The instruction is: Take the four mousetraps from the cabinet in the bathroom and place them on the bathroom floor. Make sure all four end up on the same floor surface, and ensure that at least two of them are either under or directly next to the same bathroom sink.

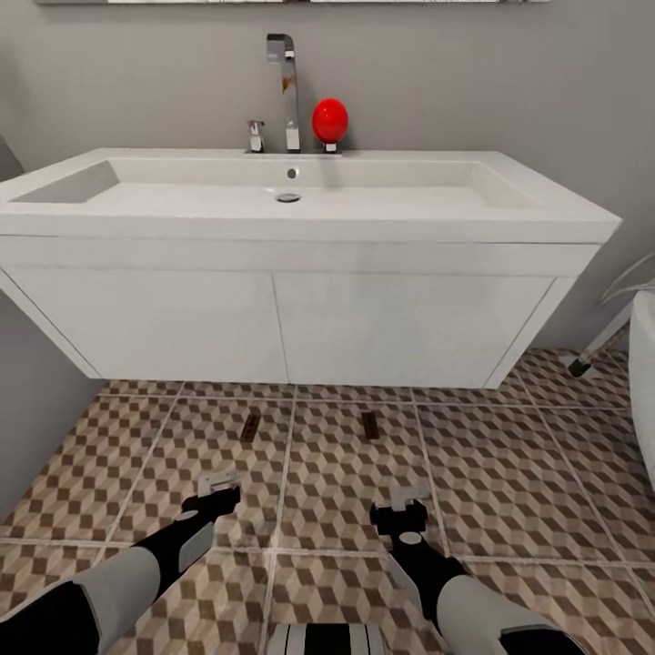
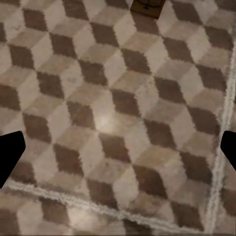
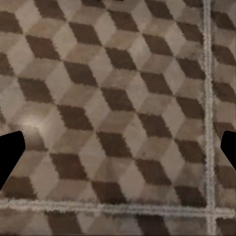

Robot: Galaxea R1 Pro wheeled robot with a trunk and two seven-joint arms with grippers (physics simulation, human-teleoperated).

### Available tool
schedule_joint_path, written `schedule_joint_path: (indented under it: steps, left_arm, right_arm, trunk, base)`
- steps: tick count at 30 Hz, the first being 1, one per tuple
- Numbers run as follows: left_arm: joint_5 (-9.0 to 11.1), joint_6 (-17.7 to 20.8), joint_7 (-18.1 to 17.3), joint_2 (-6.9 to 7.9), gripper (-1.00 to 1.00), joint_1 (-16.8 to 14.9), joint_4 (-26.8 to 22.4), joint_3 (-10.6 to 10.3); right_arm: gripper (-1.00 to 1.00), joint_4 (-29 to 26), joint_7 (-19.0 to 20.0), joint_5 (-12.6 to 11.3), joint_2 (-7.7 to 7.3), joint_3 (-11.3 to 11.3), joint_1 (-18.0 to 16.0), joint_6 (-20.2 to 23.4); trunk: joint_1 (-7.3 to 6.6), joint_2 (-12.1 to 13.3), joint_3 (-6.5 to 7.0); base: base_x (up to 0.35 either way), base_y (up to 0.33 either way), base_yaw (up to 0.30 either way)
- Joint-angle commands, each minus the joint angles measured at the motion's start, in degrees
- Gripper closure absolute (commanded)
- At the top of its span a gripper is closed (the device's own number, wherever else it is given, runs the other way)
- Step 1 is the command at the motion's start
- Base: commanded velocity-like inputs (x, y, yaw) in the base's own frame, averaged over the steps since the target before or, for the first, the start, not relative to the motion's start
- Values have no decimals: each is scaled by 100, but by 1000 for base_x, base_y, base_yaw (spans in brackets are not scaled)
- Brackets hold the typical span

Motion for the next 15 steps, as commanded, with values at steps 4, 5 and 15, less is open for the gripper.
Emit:
schedule_joint_path:
  steps: [4, 5, 15]
  left_arm:
    - [50, -10, 24, -1, -100, 120, 99, -50]
    - [50, -12, 24, -1, -100, 137, 102, -50]
    - [45, -13, 23, 8, -100, 351, 119, -50]
  right_arm:
    - [-100, 417, -35, 39, -57, 12, 13, -189]
    - [-100, 444, -35, 36, -71, 12, 15, -194]
    - [-100, 591, -35, 29, -145, 5, 190, -213]
  trunk:
    - [-89, 161, 69]
    - [-111, 201, 86]
    - [-331, 602, 266]
  base:
    - [0, 0, 0]
    - [0, 0, 0]
    - [0, 0, 0]
